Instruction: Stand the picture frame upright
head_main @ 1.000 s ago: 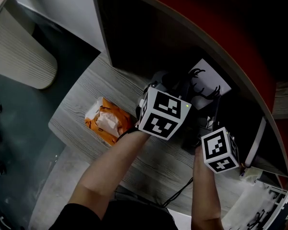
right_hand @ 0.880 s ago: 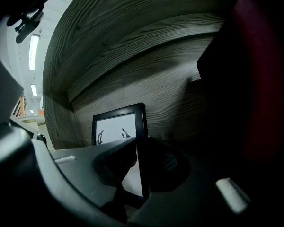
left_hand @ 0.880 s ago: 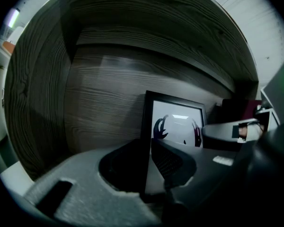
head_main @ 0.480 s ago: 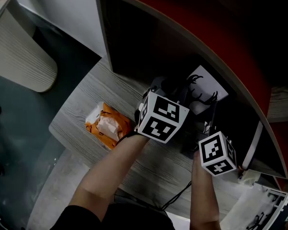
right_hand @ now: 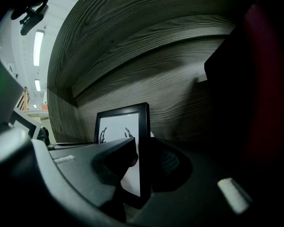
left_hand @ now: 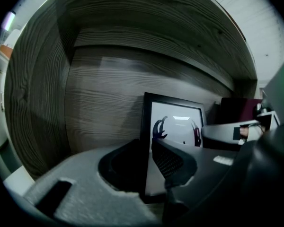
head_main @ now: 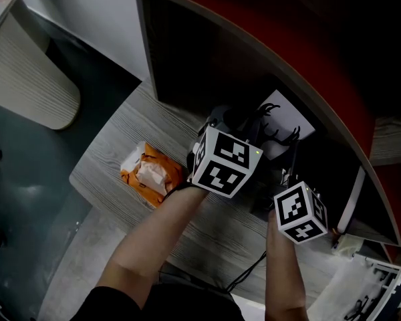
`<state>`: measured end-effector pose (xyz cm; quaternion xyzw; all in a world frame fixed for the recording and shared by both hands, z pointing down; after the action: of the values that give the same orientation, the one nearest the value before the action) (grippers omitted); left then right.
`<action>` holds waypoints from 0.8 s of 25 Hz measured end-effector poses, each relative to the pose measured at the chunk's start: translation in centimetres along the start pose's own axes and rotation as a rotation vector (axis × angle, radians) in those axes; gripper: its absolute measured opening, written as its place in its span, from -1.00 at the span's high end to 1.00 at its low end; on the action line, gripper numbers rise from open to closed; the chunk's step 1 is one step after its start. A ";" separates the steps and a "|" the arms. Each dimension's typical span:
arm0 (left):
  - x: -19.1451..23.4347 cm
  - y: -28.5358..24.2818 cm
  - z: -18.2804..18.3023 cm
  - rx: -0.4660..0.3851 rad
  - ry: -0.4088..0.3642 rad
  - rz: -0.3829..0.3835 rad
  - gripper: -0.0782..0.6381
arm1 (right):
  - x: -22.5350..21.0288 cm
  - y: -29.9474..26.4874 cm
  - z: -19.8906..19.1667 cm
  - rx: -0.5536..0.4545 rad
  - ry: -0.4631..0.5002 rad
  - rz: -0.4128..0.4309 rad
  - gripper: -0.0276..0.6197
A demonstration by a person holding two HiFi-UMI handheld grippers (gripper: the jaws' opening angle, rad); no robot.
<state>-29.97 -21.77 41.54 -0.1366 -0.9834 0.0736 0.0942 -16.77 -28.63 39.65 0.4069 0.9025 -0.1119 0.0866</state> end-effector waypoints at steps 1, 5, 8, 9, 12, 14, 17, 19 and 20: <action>0.0 0.0 0.1 -0.001 0.001 -0.001 0.56 | 0.0 0.0 0.1 0.000 0.001 0.000 0.66; -0.1 0.1 0.2 -0.001 -0.005 -0.001 0.56 | 0.1 0.1 0.3 0.004 0.005 0.005 0.63; 0.0 0.1 0.1 -0.001 -0.006 0.000 0.56 | 0.2 0.0 0.2 0.006 0.007 0.007 0.62; 0.1 0.1 0.1 0.000 -0.007 0.001 0.56 | 0.3 0.0 0.2 0.008 0.007 0.010 0.62; 0.2 0.1 0.0 -0.001 -0.005 0.008 0.55 | 0.4 -0.1 0.1 0.012 0.011 0.019 0.60; 0.2 0.1 -0.1 -0.003 -0.001 0.008 0.55 | 0.3 -0.2 0.1 0.015 0.015 0.021 0.60; 0.2 0.0 0.0 -0.006 0.007 0.004 0.55 | -0.1 -0.3 0.0 0.020 0.016 0.009 0.67; 0.2 0.0 0.0 -0.008 0.010 0.002 0.55 | -0.3 -0.4 0.1 0.018 0.014 0.007 0.73; 0.2 -0.1 0.0 -0.010 0.010 0.003 0.55 | -0.3 -0.4 0.1 0.014 0.013 0.009 0.73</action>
<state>-30.20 -21.77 41.55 -0.1386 -0.9831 0.0682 0.0983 -16.89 -29.16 39.66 0.4122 0.9003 -0.1154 0.0785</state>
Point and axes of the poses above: the fingertips, and each gripper's own axes: y backward along the fingers, x to its left, z out of its top, the point moved 3 cm from there along y, backward along the fingers, and after that the axes turned 7 degrees about -x, right-handed, at the moved point
